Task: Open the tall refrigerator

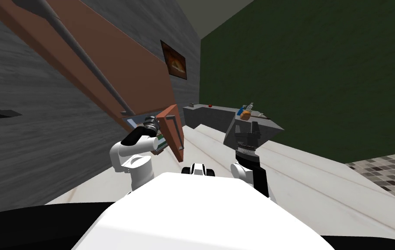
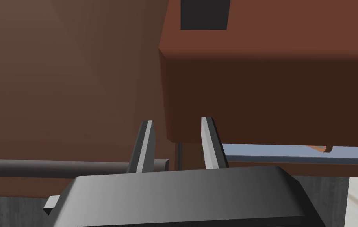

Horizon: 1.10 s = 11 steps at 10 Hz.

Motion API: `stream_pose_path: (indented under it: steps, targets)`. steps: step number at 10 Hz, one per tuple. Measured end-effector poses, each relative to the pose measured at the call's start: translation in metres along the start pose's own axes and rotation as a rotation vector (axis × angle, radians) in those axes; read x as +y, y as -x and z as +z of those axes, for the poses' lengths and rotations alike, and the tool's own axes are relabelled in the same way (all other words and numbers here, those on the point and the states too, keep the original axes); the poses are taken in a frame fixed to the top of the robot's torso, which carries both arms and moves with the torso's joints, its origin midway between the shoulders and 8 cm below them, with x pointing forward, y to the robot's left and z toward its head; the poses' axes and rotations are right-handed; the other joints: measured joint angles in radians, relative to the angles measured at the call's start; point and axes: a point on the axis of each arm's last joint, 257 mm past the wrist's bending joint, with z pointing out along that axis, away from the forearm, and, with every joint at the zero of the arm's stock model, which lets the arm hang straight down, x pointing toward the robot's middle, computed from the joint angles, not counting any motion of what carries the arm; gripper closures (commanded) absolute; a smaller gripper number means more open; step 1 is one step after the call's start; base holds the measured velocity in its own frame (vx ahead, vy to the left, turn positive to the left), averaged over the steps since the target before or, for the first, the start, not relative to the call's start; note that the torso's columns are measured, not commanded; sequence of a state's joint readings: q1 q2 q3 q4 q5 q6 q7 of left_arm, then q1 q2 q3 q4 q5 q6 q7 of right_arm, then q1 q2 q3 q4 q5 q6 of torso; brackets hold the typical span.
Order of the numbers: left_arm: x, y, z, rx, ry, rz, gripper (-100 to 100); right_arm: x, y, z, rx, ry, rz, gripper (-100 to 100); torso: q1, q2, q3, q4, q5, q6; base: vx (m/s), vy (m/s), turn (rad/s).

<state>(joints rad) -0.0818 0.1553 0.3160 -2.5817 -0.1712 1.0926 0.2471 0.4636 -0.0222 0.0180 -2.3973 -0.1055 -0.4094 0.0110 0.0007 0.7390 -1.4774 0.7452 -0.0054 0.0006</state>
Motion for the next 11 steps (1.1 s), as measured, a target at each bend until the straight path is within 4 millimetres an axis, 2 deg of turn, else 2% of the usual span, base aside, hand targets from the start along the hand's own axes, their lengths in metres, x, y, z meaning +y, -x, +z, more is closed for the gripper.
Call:
stream_pose_path:
  steps: [1, 3, 6, 8, 11]
  targets:
    - [0.0, 0.011, 0.001, -0.032, 0.003, 0.003, 100, 0.0, 0.0, 0.0, 0.0, 0.0, 0.0, 0, -0.009, -0.001, -0.001, 0.0, -0.003, 0.001, 0.125, -0.251, 0.057]
    - [0.001, 0.024, 0.001, -0.074, 0.003, 0.007, 100, 0.0, 0.0, 0.0, 0.0, 0.0, 0.0, 0, -0.012, -0.008, -0.006, -0.002, -0.006, 0.006, 0.161, -0.249, 0.033]
    - [0.0, 0.045, 0.001, -0.138, -0.004, 0.012, 100, 0.0, 0.0, 0.0, 0.0, 0.0, 0.0, 0, -0.01, -0.011, -0.009, -0.003, -0.006, 0.007, 0.133, -0.269, 0.031]
    - [-0.004, 0.057, 0.001, -0.169, -0.019, 0.013, 100, 0.0, 0.0, 0.0, 0.0, 0.0, 0.0, 0, 0.0, -0.01, -0.008, -0.004, -0.002, 0.005, 0.141, -0.238, 0.019]
    - [-0.012, 0.076, -0.003, -0.236, -0.037, 0.017, 100, 0.0, 0.0, 0.0, 0.0, 0.0, 0.0, 0, -0.007, -0.007, -0.006, -0.003, -0.004, 0.005, 0.148, -0.276, 0.029]
